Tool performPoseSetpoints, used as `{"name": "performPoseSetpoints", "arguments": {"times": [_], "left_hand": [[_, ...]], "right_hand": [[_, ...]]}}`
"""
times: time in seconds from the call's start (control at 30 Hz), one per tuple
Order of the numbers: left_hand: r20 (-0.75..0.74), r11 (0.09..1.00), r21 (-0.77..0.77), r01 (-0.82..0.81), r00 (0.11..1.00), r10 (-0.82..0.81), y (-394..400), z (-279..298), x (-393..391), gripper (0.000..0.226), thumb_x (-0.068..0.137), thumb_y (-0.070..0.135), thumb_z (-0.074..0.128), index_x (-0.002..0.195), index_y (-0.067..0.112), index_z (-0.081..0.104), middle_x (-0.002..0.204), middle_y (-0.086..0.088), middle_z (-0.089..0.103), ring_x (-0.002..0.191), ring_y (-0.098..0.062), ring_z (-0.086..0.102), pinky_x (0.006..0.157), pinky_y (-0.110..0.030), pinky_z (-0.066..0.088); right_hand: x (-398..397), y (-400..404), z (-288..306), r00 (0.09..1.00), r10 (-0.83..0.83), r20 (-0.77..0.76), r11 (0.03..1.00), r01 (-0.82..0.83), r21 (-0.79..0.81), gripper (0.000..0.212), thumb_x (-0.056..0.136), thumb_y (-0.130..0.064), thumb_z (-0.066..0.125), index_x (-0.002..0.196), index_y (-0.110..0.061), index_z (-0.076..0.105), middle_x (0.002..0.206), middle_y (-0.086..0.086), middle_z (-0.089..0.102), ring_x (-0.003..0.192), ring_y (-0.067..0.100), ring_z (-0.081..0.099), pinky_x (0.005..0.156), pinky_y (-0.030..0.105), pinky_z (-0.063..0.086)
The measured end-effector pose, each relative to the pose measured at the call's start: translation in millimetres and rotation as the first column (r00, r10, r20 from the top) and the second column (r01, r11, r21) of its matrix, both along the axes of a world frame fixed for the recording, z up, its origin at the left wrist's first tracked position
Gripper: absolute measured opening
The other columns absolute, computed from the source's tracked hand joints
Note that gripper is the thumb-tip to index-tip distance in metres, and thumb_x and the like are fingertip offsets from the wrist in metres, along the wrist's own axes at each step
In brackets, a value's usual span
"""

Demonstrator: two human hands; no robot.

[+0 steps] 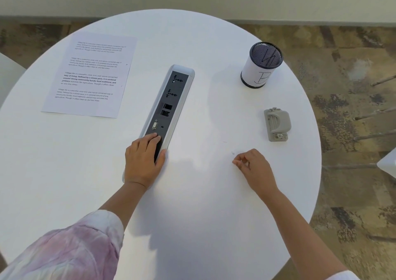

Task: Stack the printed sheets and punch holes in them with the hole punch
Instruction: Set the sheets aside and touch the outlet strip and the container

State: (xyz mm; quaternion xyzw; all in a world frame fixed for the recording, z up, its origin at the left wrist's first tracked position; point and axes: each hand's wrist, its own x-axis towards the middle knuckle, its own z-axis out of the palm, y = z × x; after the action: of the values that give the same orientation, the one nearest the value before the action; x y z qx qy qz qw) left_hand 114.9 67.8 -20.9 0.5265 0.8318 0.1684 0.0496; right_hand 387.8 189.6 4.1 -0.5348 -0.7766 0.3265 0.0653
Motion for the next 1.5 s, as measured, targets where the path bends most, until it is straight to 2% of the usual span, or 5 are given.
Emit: {"name": "performPoseSetpoints", "arguments": {"times": [0.2, 0.4, 0.57, 1.13, 1.5], "left_hand": [[0.004, 1.000, 0.000, 0.002, 1.000, -0.002, -1, 0, 0, 0.046, 0.088, 0.040, 0.038, 0.117, 0.012, 0.059, 0.126, -0.003, 0.056, 0.111, -0.024, 0.044, 0.089, -0.041, 0.038], [0.007, 1.000, 0.011, -0.004, 1.000, 0.004, 0, 1, 0, 0.046, 0.087, 0.040, 0.039, 0.116, 0.011, 0.060, 0.125, -0.003, 0.057, 0.110, -0.023, 0.044, 0.088, -0.042, 0.038], [0.013, 1.000, 0.009, -0.006, 1.000, 0.006, 0, 2, 0, 0.046, 0.087, 0.041, 0.038, 0.115, 0.011, 0.061, 0.124, -0.003, 0.058, 0.109, -0.023, 0.045, 0.088, -0.042, 0.039], [-0.024, 1.000, 0.010, -0.005, 1.000, 0.005, 0, 1, 0, 0.046, 0.086, 0.040, 0.040, 0.112, 0.010, 0.063, 0.121, -0.005, 0.059, 0.106, -0.022, 0.044, 0.084, -0.041, 0.040], [-0.020, 1.000, 0.025, -0.003, 1.000, 0.004, 0, 0, 0, 0.046, 0.086, 0.040, 0.040, 0.112, 0.010, 0.063, 0.121, -0.005, 0.060, 0.105, -0.022, 0.044, 0.084, -0.040, 0.040]], "right_hand": [[-10, 21, 31, 0.815, -0.450, -0.366, 0.864, 0.294, -0.408, 0.010, 0.090, -0.026, 0.058, 0.083, -0.021, 0.063, 0.065, -0.007, 0.049, 0.058, 0.005, 0.041, 0.056, 0.007, 0.037], [-37, 68, 78, 0.735, -0.439, -0.517, 0.897, 0.319, -0.307, 0.015, 0.092, -0.022, 0.054, 0.078, -0.023, 0.058, 0.058, -0.004, 0.040, 0.044, 0.000, 0.035, 0.048, 0.011, 0.032], [-54, 125, 112, 0.769, -0.330, -0.547, 0.931, 0.360, -0.057, 0.016, 0.090, -0.026, 0.056, 0.074, -0.029, 0.058, 0.061, -0.010, 0.049, 0.054, 0.004, 0.041, 0.057, 0.019, 0.037], [-75, 210, 94, 0.798, -0.477, -0.368, 0.851, 0.524, 0.032, 0.024, 0.088, -0.020, 0.061, 0.103, -0.004, 0.070, 0.087, 0.002, 0.061, 0.082, 0.014, 0.056, 0.078, 0.024, 0.046], [-71, 217, 85, 0.788, -0.491, -0.372, 0.849, 0.529, 0.000, 0.020, 0.085, -0.029, 0.064, 0.092, -0.011, 0.070, 0.068, -0.005, 0.057, 0.052, 0.004, 0.043, 0.070, 0.028, 0.046]]}}
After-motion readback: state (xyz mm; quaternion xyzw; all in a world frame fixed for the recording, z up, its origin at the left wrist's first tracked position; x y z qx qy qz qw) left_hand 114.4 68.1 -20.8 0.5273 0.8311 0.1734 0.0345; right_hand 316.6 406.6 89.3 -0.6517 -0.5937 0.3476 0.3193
